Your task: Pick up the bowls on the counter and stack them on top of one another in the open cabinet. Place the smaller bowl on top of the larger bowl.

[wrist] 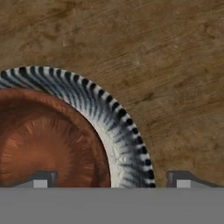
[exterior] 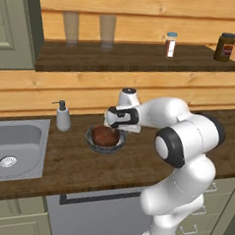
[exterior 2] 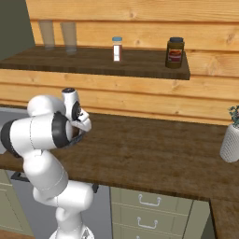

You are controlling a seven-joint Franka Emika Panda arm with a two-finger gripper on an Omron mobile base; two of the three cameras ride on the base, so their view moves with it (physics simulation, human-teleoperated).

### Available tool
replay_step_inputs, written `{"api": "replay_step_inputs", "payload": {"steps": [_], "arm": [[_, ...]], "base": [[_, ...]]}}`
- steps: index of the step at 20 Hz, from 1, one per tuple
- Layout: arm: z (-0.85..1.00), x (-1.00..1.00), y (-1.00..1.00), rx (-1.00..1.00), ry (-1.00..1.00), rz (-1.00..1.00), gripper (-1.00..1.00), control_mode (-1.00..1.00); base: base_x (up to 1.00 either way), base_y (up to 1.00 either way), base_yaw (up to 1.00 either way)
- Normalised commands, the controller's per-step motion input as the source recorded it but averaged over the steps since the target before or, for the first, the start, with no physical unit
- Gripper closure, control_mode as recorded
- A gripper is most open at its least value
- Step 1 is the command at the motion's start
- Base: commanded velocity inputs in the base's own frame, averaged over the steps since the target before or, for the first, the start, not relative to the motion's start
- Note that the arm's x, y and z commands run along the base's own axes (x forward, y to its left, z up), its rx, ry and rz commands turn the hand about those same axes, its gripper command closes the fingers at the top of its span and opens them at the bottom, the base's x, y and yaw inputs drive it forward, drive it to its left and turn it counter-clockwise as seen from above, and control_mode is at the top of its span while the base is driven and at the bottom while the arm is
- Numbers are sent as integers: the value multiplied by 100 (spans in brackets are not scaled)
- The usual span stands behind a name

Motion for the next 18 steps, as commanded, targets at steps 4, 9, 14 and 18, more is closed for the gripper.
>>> {"api": "replay_step_inputs", "payload": {"steps": [4, 9, 14, 18], "arm": [[0, 0, -53, 7, 9, 0, -100, -100], [-10, 0, -4, 1, 6, 1, -100, -100], [-30, 0, -15, 0, 10, 3, -100, -100], [0, 0, -4, 0, 0, 0, -100, -100]], "base": [[0, 0, 0], [0, 0, 0], [0, 0, 0], [0, 0, 0]]}}
